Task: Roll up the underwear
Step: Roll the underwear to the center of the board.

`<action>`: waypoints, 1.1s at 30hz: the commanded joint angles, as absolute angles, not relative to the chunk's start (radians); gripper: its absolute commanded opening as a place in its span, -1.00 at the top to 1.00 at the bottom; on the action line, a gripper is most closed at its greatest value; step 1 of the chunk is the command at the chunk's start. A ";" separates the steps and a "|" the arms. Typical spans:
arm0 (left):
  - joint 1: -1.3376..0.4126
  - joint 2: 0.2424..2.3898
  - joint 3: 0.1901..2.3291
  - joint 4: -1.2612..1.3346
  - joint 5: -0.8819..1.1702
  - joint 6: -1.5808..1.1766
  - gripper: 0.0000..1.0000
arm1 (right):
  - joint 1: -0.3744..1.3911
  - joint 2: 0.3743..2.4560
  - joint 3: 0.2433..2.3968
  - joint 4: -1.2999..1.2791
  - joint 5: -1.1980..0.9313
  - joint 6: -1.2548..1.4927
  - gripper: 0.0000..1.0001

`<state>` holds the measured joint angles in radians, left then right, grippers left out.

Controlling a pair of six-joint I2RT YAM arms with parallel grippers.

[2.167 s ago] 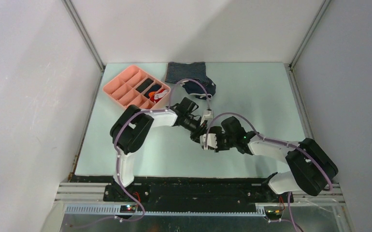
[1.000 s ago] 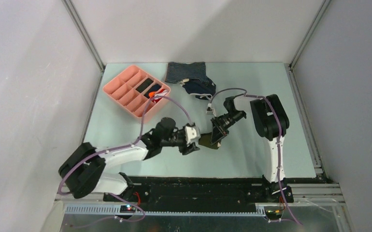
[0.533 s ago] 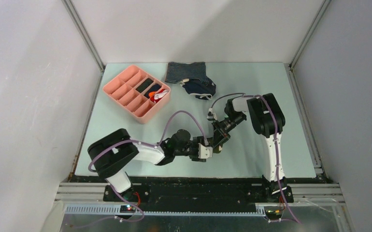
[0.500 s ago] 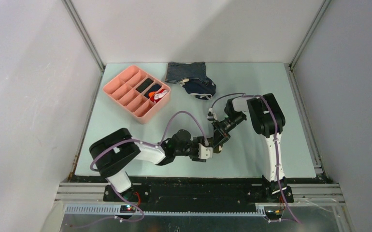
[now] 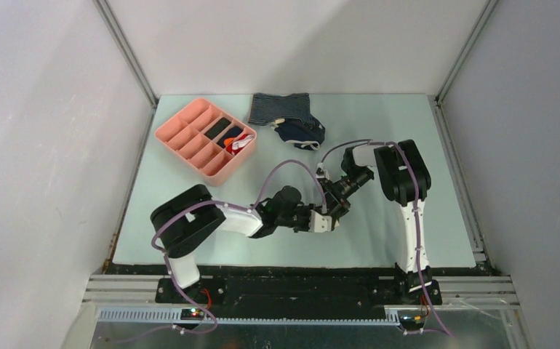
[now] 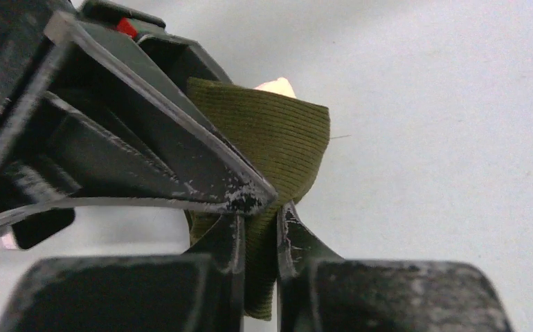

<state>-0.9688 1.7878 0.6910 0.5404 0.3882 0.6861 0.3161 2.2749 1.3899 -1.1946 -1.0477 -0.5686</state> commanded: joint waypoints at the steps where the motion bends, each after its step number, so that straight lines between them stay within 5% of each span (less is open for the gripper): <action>1: -0.969 1.858 0.786 0.276 0.452 0.685 0.98 | 0.315 2.233 1.391 -1.149 -1.005 -0.584 -0.62; 3: -0.958 1.851 0.797 0.199 0.506 0.657 1.00 | 0.271 2.164 1.422 -1.137 -1.004 -0.577 -0.94; 8: -0.899 1.861 0.832 0.023 0.587 0.499 1.00 | 0.127 1.932 1.532 -1.066 -0.936 -0.571 -0.99; 14: -0.807 1.896 0.894 -0.104 0.630 0.362 1.00 | 0.052 1.170 0.904 -0.243 -0.733 -0.425 -0.99; 16: -0.793 1.917 0.929 -0.177 0.647 0.359 1.00 | 0.114 1.050 0.731 -0.177 -0.704 -0.486 -0.99; 22: -0.742 1.985 1.033 -0.361 0.690 0.342 1.00 | 0.436 1.065 0.637 -0.385 -0.663 -0.865 -0.51; 33: -0.724 2.045 1.132 -0.508 0.763 0.373 1.00 | 0.589 1.208 0.590 -0.155 -0.518 -0.971 -0.62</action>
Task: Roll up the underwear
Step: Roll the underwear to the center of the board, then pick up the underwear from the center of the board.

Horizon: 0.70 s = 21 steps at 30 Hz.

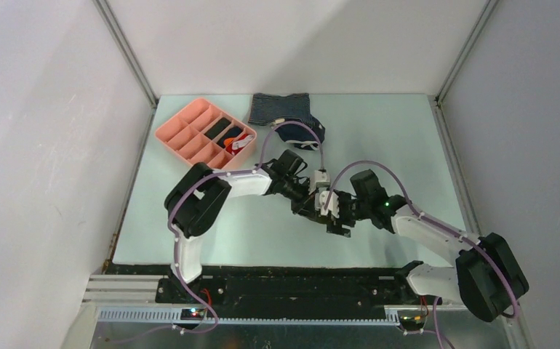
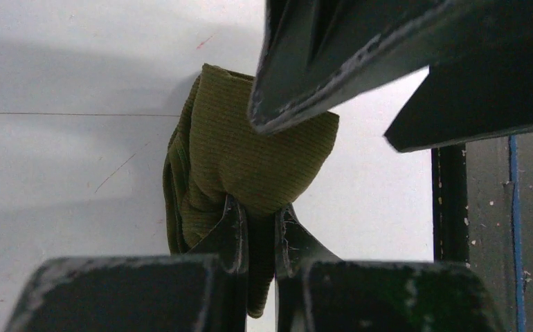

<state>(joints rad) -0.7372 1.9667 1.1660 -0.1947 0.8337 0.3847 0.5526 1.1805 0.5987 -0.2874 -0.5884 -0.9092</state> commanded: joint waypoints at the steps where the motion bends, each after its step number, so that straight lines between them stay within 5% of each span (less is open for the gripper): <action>1: -0.724 2.044 1.133 -0.510 0.764 0.372 1.00 | 0.603 1.211 0.579 -0.128 -0.512 -0.980 -0.63; 7: -0.713 2.050 1.148 -0.516 0.777 0.356 0.99 | 0.661 1.273 0.525 -0.071 -0.439 -1.095 -0.61; 9: -0.704 2.046 1.153 -0.507 0.787 0.343 0.85 | 0.684 1.290 0.490 0.005 -0.386 -1.107 -0.54; 14: -0.667 1.984 1.096 -0.394 0.813 0.275 0.35 | 0.694 1.340 0.488 0.080 -0.329 -1.073 0.21; 19: -0.616 1.929 1.062 -0.307 0.831 0.204 0.11 | 0.667 1.382 0.564 -0.030 -0.374 -1.011 0.92; 21: -0.592 1.902 1.056 -0.279 0.827 0.153 -0.04 | 0.646 1.388 0.615 -0.093 -0.419 -0.981 1.00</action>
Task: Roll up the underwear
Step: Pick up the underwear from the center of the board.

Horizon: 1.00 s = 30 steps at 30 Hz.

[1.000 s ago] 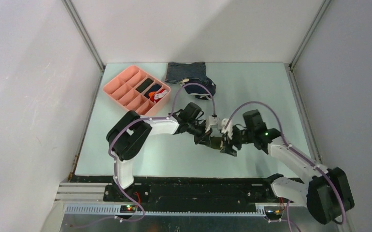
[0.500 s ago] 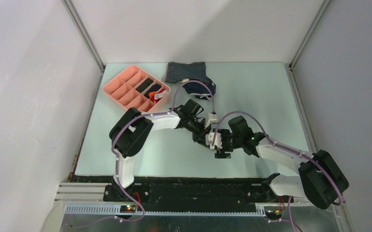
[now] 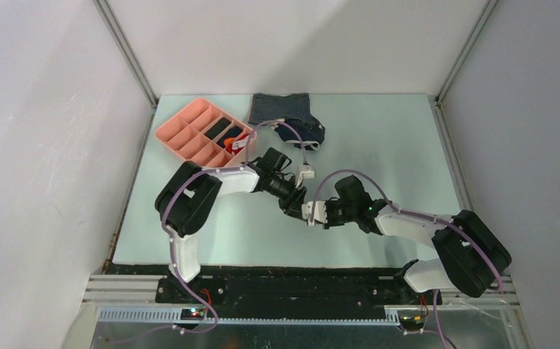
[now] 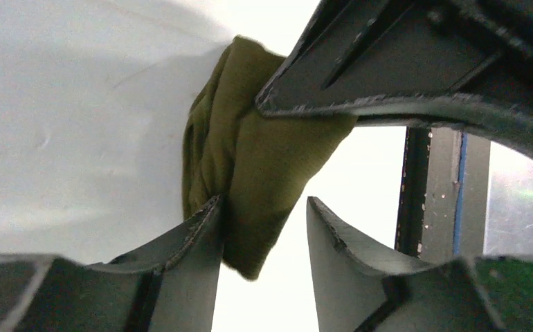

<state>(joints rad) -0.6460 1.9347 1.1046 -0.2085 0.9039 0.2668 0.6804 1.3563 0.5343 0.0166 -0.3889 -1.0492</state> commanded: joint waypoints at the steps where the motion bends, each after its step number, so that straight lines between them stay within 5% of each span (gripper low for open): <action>1: -0.569 1.887 1.048 -0.230 0.825 0.128 -0.06 | 0.622 1.391 0.660 -0.144 -0.439 -0.952 1.00; 8: -0.433 1.531 0.914 0.121 0.512 -0.360 -0.17 | 0.521 1.426 0.869 -0.231 -0.531 -0.598 1.00; 13: -0.390 1.479 0.955 0.197 0.601 -0.733 -0.07 | 0.507 1.432 0.911 -0.145 -0.487 -0.272 1.00; 20: -0.392 1.539 0.943 0.273 0.675 -0.825 0.10 | 0.561 1.433 0.941 0.010 -0.173 -0.039 1.00; 30: -0.395 1.579 0.954 0.239 0.583 -0.899 -0.23 | 0.626 1.436 0.966 0.115 -0.014 -0.029 1.00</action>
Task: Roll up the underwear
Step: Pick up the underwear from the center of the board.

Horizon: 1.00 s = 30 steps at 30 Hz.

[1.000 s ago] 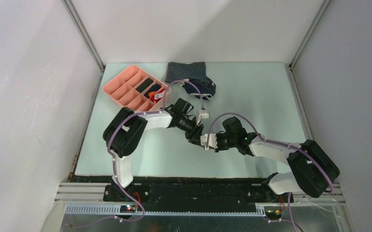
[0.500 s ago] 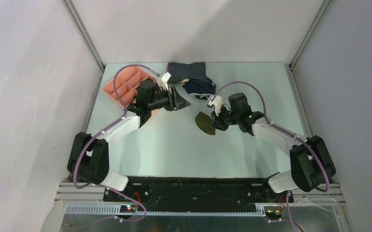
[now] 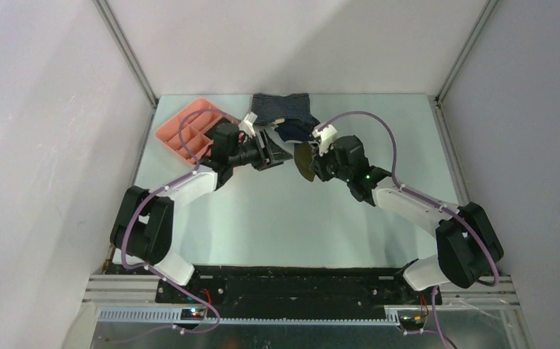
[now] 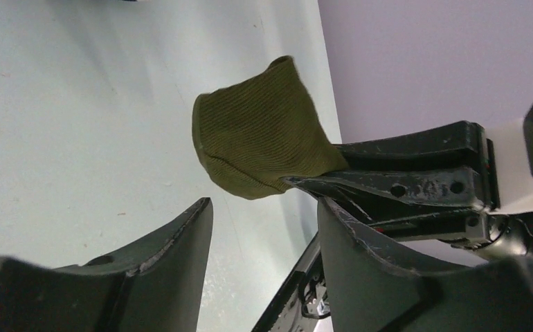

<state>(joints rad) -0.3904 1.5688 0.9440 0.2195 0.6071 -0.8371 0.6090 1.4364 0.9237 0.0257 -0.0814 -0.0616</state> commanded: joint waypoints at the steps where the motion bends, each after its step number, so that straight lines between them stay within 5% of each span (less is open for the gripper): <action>1: -0.397 1.582 0.944 0.249 0.583 -0.911 -0.25 | 0.630 1.435 0.966 0.122 -0.014 -0.032 1.00; 30: -0.418 1.794 0.988 0.588 0.726 -1.124 -0.59 | 0.699 1.476 0.988 0.204 -0.112 0.090 1.00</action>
<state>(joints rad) -0.4065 1.7638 0.9443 0.4717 0.6674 -1.0672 0.6926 1.4700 0.9375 0.1070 -0.0391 0.0231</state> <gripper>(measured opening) 0.798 0.153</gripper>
